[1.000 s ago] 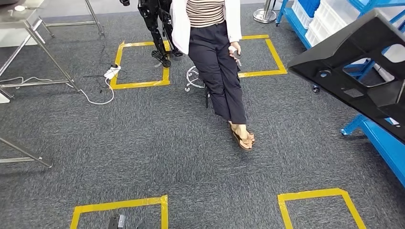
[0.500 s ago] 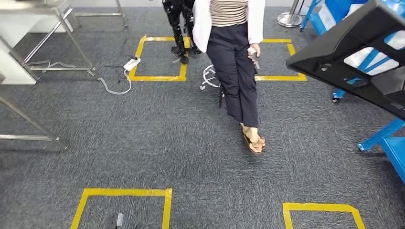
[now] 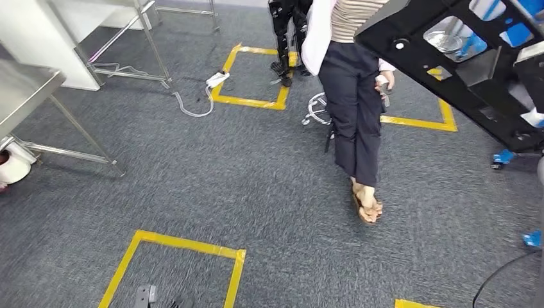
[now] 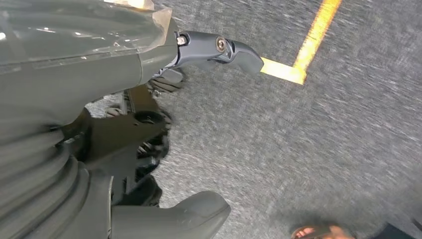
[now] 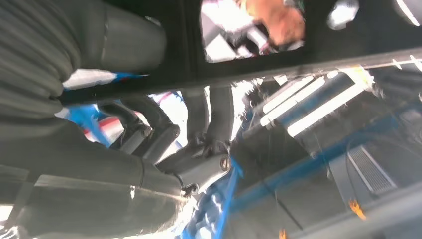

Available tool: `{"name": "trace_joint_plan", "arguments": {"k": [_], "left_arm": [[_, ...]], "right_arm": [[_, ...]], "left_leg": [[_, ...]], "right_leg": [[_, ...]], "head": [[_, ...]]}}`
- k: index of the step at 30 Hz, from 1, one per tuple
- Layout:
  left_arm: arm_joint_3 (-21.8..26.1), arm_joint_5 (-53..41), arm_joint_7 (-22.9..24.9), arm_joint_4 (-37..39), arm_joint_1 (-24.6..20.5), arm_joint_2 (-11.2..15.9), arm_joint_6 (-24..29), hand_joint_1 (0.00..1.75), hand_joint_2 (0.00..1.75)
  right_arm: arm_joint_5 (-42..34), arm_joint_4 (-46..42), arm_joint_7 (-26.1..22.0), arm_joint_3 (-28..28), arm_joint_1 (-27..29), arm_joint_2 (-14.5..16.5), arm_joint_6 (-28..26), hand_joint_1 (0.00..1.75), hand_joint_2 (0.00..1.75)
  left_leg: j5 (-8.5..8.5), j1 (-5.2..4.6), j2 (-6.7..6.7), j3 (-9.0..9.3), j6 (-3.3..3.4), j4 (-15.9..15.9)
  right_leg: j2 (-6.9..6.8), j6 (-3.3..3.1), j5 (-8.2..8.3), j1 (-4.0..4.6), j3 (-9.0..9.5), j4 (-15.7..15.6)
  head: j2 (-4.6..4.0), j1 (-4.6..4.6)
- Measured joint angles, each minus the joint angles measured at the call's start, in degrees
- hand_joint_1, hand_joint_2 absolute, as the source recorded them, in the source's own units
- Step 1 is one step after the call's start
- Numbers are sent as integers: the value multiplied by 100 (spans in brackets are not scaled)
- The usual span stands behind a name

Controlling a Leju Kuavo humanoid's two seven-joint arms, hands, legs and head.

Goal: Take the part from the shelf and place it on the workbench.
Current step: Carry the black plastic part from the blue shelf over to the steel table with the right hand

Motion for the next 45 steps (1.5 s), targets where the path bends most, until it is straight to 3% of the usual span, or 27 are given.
{"name": "trace_joint_plan", "arguments": {"k": [2, 4, 6, 8, 9, 10, 13, 15, 17, 19, 20, 22, 24, 25, 28, 30, 32, 36, 37, 40, 41, 43, 45], "left_arm": [[13, 18, -3, 1, 25, 15, 9, 0, 175], [19, 37, -7, 1, 35, 32, 15, 0, 175], [26, 63, -15, 1, 25, 39, 17, 0, 175], [45, 85, -24, 1, 28, 41, 19, 0, 175], [57, 95, -27, 1, 33, 42, 20, 0, 175], [68, 104, -30, 1, 36, 42, 20, 0, 175], [94, 114, -45, 0, 25, 56, 21, 0, 175], [102, 115, -57, -1, 10, 72, 21, 0, 175], [105, 114, -63, -2, 12, 84, 27, 0, 175], [109, 113, -66, -2, 13, 90, 34, 0, 175], [110, 112, -67, -2, 4, 91, 35, 0, 175], [111, 111, -68, -1, -11, 87, 33, 0, 175], [111, 110, -67, 0, 1, 83, 33, 0, 175], [111, 110, -66, 1, 9, 81, 32, 0, 175], [115, 110, -66, 0, 12, 86, 32, 0, 175], [115, 110, -65, -1, 16, 92, 33, 0, 175], [116, 111, -65, 1, 36, 95, 40, 0, 175], [118, 113, -66, 3, 53, 96, 55, 0, 175], [120, 117, -67, 3, 50, 99, 61, 0, 175], [137, 190, -85, 3, 28, 101, 121, 0, 175], [144, 218, -92, 3, 24, 97, 137, 0, 175], [156, 246, -103, 2, 17, 101, 144, 0, 175], [160, 270, -114, 1, 4, 108, 152, 0, 175]], "right_arm": [[1, 162, -13, 139, -86, 126, -20, 175, 175], [1, 273, -30, 237, -173, 221, -28, 175, 175], [-2, 371, -48, 309, -275, 277, -33, 175, 175], [-12, 482, -62, 377, -373, 326, -36, 175, 175], [-20, 535, -68, 412, -411, 355, -38, 175, 175], [-27, 580, -74, 445, -444, 385, -42, 175, 175], [-46, 672, -97, 519, -553, 457, -61, 175, 175], [-53, 721, -112, 549, -620, 486, -78, 175, 175], [-56, 765, -120, 581, -660, 520, -90, 175, 175], [-56, 797, -126, 619, -695, 551, -95, 175, 175], [-57, 812, -128, 634, -718, 558, -96, 175, 175], [-58, 847, -129, 658, -740, 561, -98, 175, 175], [-58, 882, -128, 678, -728, 567, -98, 175, 175], [-58, 896, -128, 684, -723, 570, -99, 175, 175], [-59, 922, -128, 688, -732, 580, -101, 175, 175], [-59, 940, -128, 698, -745, 586, -103, 175, 175], [-59, 959, -128, 716, -750, 602, -105, 175, 175], [-59, 970, -128, 730, -755, 618, -105, 175, 175], [-58, 975, -128, 737, -776, 631, -104, 175, 175], [-70, 1114, -130, 855, -1032, 741, -93, 175, 175], [-77, 1173, -131, 904, -1124, 782, -89, 175, 175], [-84, 1238, -131, 965, -1242, 844, -79, 175, 175], [-89, 1302, -129, 1009, -1370, 892, -56, 175, 175]], "left_leg": [[32, 27, -70, -69, -54, 5], [-95, 36, 102, -185, -95, 207], [-411, 33, 382, -483, -127, 827], [-656, 39, 486, -815, -119, 1499], [-653, 35, 497, -874, -97, 1610], [-554, 27, 503, -826, -63, 1514], [-96, -74, 698, -260, 101, 456], [-42, -150, 815, -79, 163, 96], [-26, -153, 743, -48, 181, 18], [38, -118, 647, 30, 203, -109], [71, -96, 596, 68, 216, -166], [91, -83, 487, 77, 232, -192], [91, -70, 363, 76, 229, -184], [88, -58, 300, 75, 221, -173], [42, -8, 106, 45, 128, -75], [29, -4, 8, -25, 45, -12], [56, -1, -58, -76, -13, -10], [71, 4, -95, -90, -37, -21], [13, 2, -5, -124, -55, 54], [-457, 29, 446, -693, -131, 1202], [-450, 33, 514, -752, -115, 1320], [-122, -23, 665, -371, -1, 588], [-9, -104, 824, -122, 89, 103]], "right_leg": [[-106, -101, 29, 14, -25, 4], [-215, -185, 45, 21, -28, 1], [-329, -264, 41, 69, -26, -3], [-441, -305, 28, 129, -25, -2], [-494, -318, 20, 156, -21, -2], [-543, -330, 12, 181, -11, -2], [-685, -369, -19, 243, 35, -7], [-776, -376, -29, 272, 41, -21], [-858, -361, -39, 295, 53, -44], [-751, -334, -107, 290, 25, 47], [-631, -325, -200, 276, -68, 247], [-425, -310, -453, 227, -408, 932], [-385, -248, -554, 188, -687, 1420], [-380, -188, -476, 163, -689, 1370], [-239, 19, -17, 65, -232, 353], [-143, -16, 70, 59, -65, 5], [-181, -129, 69, 88, -72, -1], [-224, -181, 81, 88, -77, -4], [-250, -209, 85, 80, -74, -9], [-482, -340, 77, 122, -61, -22], [-561, -363, 66, 154, -53, -22], [-661, -383, 48, 189, -27, -25], [-751, -383, 32, 228, -17, -35]], "head": [[-1, -12], [-1, -35], [-1, -60], [-1, -68], [-1, -69], [-1, -69], [-1, -65], [-1, -63], [-1, -63], [-1, -63], [-1, -60], [-1, -60], [-1, -60], [-1, -62], [-1, -53], [-1, -46], [-1, -49], [-1, -55], [-1, -68], [-1, -116], [-1, -119], [-1, -117], [-1, -114]]}}
